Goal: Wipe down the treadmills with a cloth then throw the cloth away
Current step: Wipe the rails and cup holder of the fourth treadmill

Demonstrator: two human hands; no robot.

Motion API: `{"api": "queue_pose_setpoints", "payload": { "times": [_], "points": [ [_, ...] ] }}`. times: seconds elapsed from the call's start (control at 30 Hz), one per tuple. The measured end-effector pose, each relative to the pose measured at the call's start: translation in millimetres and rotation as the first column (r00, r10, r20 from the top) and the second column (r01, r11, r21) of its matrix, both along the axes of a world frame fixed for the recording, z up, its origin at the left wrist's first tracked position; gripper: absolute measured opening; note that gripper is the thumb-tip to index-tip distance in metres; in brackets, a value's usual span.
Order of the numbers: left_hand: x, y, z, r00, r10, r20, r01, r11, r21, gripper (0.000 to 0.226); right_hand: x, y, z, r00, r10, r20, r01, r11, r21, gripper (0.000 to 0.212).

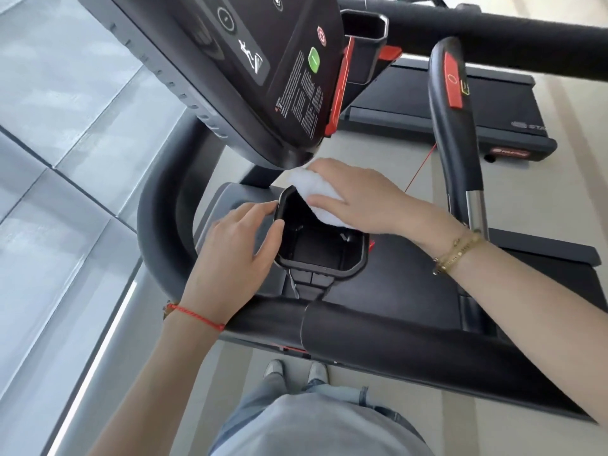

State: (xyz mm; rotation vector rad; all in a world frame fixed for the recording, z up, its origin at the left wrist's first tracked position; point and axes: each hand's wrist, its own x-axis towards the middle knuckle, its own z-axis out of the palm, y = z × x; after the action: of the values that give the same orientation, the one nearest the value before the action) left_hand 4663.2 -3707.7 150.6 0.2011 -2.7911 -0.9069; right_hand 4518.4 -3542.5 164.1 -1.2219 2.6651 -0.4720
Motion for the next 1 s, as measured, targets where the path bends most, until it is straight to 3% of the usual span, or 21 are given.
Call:
{"api": "queue_pose_setpoints", "payload": {
  "times": [0.17,0.4,0.6,0.7,0.8,0.9,1.0],
  "points": [
    [-1,-2,2,1.0,-0.014,0.013,0.014,0.999,0.03,0.036,8,-14,-2,0.988,0.013,-0.154,-0.013,1.0,0.002,0.041],
    [-7,-14,0,0.997,-0.072,0.02,0.071,0.997,0.034,0.035,14,24,-6,0.977,-0.212,0.008,0.212,0.974,-0.074,0.036],
    [-8,-18,-5,0.994,-0.114,0.0,0.113,0.992,0.063,0.037,13,-11,-8,0.96,-0.267,-0.081,0.264,0.963,-0.044,0.037],
    [-8,-17,-7,0.991,-0.132,0.011,0.131,0.99,0.06,0.041,33,6,-11,0.915,-0.403,0.008,0.402,0.912,-0.084,0.039],
    [-8,-18,-8,0.991,-0.134,0.012,0.133,0.989,0.058,0.046,66,17,-14,0.85,-0.508,0.136,0.522,0.847,-0.1,0.053],
    [-9,-17,-9,0.99,-0.141,0.016,0.14,0.989,0.054,0.05,90,16,-15,0.805,-0.545,0.233,0.575,0.813,-0.086,0.068],
    [-8,-17,-9,0.989,-0.147,0.018,0.147,0.988,0.042,0.05,81,15,-11,0.792,-0.565,0.23,0.59,0.806,-0.052,0.064]
  ]
}}
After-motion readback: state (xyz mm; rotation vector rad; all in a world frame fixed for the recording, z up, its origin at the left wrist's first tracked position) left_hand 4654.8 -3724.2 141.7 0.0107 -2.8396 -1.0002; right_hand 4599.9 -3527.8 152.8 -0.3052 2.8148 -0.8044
